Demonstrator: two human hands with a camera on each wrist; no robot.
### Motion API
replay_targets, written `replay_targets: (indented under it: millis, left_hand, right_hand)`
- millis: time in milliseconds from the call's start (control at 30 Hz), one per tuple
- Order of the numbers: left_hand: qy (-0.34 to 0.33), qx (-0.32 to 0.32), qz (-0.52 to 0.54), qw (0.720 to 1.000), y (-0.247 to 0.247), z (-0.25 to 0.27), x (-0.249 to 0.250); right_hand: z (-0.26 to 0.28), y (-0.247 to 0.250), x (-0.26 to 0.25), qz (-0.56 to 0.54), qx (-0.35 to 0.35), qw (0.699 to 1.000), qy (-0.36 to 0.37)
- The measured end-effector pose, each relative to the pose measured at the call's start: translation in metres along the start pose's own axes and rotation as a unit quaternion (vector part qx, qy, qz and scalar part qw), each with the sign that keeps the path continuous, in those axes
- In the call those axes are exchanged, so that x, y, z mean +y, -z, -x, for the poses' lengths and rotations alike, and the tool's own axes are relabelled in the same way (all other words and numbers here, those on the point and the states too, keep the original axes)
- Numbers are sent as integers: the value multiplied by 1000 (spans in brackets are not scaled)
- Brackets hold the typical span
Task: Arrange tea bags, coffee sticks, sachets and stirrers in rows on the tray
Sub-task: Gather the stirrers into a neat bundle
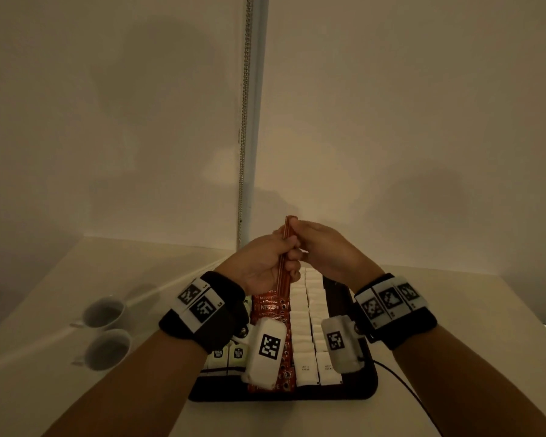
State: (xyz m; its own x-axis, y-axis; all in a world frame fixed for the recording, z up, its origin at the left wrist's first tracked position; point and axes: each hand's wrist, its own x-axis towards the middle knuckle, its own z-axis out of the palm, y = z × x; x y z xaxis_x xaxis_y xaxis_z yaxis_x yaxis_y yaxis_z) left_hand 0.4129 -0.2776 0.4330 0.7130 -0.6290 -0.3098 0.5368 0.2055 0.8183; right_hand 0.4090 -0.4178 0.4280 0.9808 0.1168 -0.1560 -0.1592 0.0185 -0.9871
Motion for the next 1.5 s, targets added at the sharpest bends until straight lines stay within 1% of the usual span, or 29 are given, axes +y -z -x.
replay_targets:
  millis: [67, 133, 200, 333, 400, 467, 567, 600, 667, 700, 767, 800, 900, 1000, 1100, 1133, 1233, 1333, 1500]
  left_hand:
    - [-2, 3, -8, 1000, -1, -3, -6]
    - [16, 8, -22, 1000, -1, -5, -18]
    - [40, 11, -39, 998, -1, -9, -33]
    - [61, 21, -45, 997, 0, -17, -46]
    - [64, 17, -53, 996, 1, -20, -48]
    - [66, 7, -57, 996, 1, -24, -50]
    - [59, 6, -36, 998, 1, -30, -48]
    - [56, 7, -24, 998, 2, -31, -46]
    - [54, -1, -9, 998, 5, -33, -42]
    - [58, -11, -2, 998, 7, -33, -40]
    - [69, -25, 6, 997, 9, -33, -37]
    - [74, -21, 2, 997, 10, -33, -37]
    - [87, -25, 4, 996, 12, -34, -37]
    - [87, -18, 18, 996, 14, -34, -36]
    - [74, -7, 28, 997, 12, -32, -34]
    - [70, -4, 29, 997, 10, -31, -34]
    - [59, 2, 28, 998, 7, -28, -31]
    - [51, 12, 26, 998, 5, -27, -30]
    - [57, 11, 22, 998, 6, -23, -27]
  right_hand:
    - [0, -2, 2, -2, 3, 1000, -6]
    - [-1, -1, 5, -4, 34, 999, 3]
    - [-3, 0, 12, -35, 59, 998, 3]
    - [-3, 4, 34, -132, 46, 990, -23]
    - [-4, 8, 39, -147, 55, 987, -21]
    - [-3, 9, 40, -118, 58, 991, -12]
    - [-4, 8, 45, -36, 28, 999, -18]
    - [-4, 9, 45, 0, 19, 1000, -17]
    - [-4, 18, 44, 112, 7, 993, 22]
    - [-4, 23, 41, 185, -3, 981, 62]
    - [-6, 30, 35, 312, -49, 939, 137]
    - [-6, 31, 31, 353, -70, 921, 149]
    - [-4, 31, 21, 429, -105, 885, 147]
    - [-1, 29, 19, 520, -111, 831, 162]
    - [1, 25, 20, 582, -95, 784, 195]
    - [2, 24, 21, 590, -91, 775, 208]
    - [7, 18, 20, 589, -97, 777, 201]
    - [4, 14, 20, 622, -83, 743, 231]
    - [3, 12, 19, 635, -88, 733, 225]
